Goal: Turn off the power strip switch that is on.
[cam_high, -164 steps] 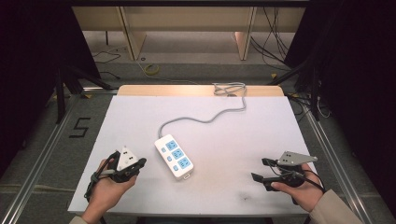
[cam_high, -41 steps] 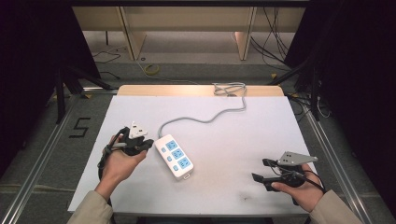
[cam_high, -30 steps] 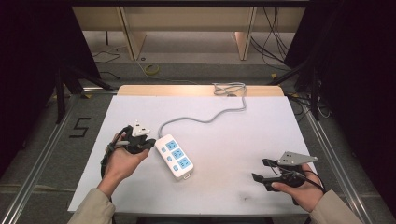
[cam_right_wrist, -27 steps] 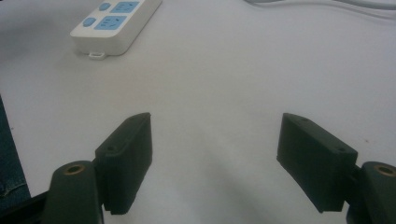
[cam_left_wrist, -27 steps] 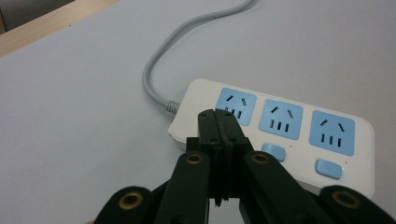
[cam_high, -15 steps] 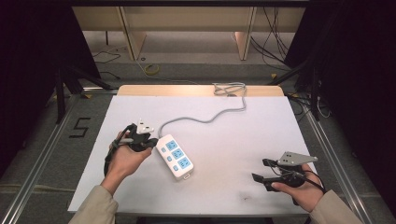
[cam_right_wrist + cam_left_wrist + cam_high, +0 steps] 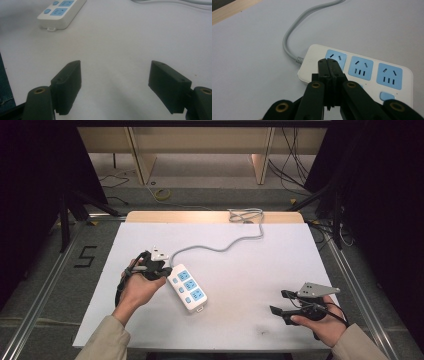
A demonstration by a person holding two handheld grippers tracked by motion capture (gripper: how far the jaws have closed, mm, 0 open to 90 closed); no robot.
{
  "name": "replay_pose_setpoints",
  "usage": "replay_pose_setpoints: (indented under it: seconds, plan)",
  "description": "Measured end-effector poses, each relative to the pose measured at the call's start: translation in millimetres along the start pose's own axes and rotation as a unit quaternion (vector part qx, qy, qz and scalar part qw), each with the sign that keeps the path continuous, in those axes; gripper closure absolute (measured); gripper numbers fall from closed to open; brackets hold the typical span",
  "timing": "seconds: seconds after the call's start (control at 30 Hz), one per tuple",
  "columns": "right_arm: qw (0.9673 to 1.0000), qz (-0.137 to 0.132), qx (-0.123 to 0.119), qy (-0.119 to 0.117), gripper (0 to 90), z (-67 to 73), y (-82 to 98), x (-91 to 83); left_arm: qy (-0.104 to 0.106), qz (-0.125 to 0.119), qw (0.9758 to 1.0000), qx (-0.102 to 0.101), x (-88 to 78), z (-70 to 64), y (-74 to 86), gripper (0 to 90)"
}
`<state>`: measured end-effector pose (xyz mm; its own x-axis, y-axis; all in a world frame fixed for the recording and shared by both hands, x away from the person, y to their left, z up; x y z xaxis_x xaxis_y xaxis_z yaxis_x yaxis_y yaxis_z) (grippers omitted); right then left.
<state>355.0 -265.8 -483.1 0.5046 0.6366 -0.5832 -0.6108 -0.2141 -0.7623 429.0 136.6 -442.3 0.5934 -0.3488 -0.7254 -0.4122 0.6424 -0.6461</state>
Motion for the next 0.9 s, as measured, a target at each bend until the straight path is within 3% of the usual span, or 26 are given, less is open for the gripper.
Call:
replay_pose_setpoints:
  seconds: [0.9]
  plan:
    - [1.0, 0.0, 0.0, 0.0, 27.0, -0.2, 0.1, 0.1, 0.011, 0.023, 0.9997, -0.002, 11.9, 0.5, -5.6, 89.9]
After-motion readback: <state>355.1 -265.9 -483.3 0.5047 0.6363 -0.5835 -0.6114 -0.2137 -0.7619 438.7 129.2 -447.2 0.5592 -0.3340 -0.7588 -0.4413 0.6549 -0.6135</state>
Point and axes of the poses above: each handheld gripper's, and its own axes: x roughly forward along the jaws, y roughly out of its underside, z roughly to its left, the point moved 5 cm from there along x, roughly forward along the jaws, and after that the axes turned 14 degrees about x, right-handed, at the moved point
